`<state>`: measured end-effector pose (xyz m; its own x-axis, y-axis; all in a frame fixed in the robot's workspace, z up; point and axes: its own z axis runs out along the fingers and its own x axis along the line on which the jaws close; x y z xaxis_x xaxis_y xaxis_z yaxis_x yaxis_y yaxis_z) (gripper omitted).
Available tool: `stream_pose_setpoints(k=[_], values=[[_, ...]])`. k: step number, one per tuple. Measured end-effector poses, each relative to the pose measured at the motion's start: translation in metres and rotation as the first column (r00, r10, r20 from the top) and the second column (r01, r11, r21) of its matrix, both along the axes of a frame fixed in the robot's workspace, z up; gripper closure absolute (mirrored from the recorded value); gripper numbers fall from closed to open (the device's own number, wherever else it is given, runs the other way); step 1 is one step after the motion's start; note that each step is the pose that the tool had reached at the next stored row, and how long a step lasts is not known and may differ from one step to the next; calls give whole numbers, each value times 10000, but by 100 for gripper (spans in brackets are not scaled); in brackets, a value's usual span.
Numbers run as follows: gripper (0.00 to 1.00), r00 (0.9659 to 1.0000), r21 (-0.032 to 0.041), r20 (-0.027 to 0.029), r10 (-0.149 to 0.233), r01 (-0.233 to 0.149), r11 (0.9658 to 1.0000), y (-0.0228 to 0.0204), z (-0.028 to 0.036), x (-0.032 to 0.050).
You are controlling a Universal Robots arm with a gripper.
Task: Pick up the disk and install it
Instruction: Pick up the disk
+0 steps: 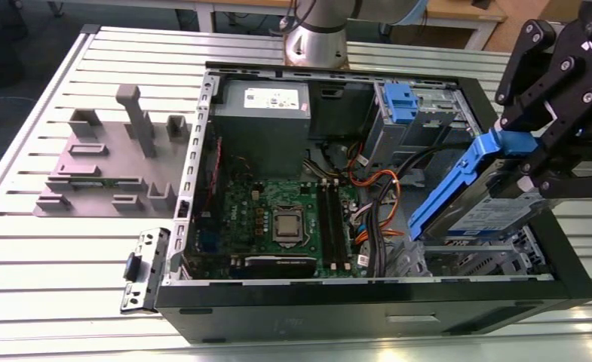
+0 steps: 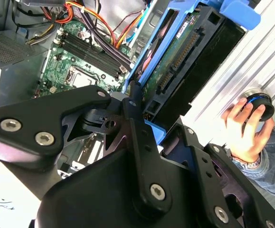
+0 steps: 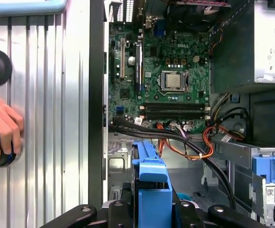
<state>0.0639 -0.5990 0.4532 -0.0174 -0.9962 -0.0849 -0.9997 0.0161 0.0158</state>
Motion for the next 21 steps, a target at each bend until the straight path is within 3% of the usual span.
stream_pose_setpoints(k=[15, 21], values=[[64, 10000, 1, 0, 0, 0, 10000, 4, -23, 120], [64, 10000, 0, 0, 0, 0, 10000, 29, -52, 151]])
